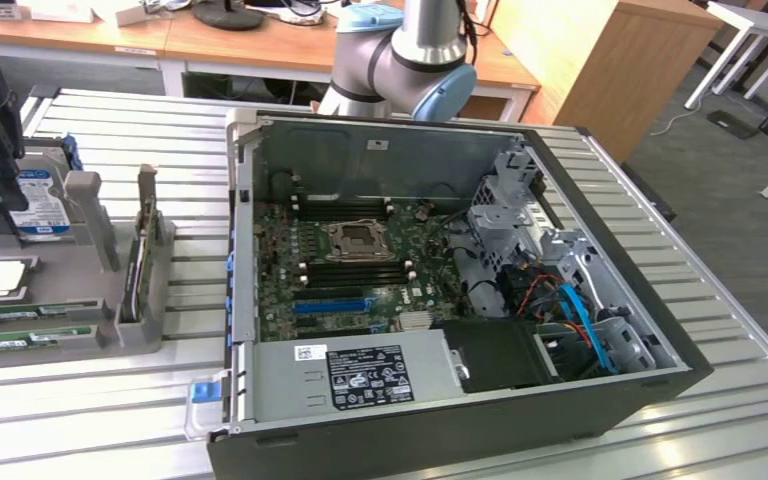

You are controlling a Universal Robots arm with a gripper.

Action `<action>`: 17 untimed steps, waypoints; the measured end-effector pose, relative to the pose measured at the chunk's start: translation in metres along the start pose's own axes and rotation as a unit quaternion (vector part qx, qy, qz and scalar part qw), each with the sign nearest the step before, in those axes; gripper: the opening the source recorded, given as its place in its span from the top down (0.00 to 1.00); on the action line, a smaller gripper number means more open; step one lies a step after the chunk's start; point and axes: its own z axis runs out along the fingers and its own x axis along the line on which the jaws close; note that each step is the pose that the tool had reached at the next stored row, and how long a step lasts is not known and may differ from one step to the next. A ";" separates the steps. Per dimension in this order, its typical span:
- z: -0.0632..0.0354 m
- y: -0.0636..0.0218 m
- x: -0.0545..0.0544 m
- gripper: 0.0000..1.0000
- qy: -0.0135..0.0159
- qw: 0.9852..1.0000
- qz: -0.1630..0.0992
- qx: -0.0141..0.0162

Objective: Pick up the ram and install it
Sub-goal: 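Pick up the ram and move it above insertion slot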

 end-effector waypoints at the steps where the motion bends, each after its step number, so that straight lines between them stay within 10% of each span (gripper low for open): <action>1: 0.0001 0.0000 0.000 0.64 0.000 1.000 0.000 0.000; 17: -0.0003 0.0018 0.019 0.64 0.000 1.000 0.000 0.000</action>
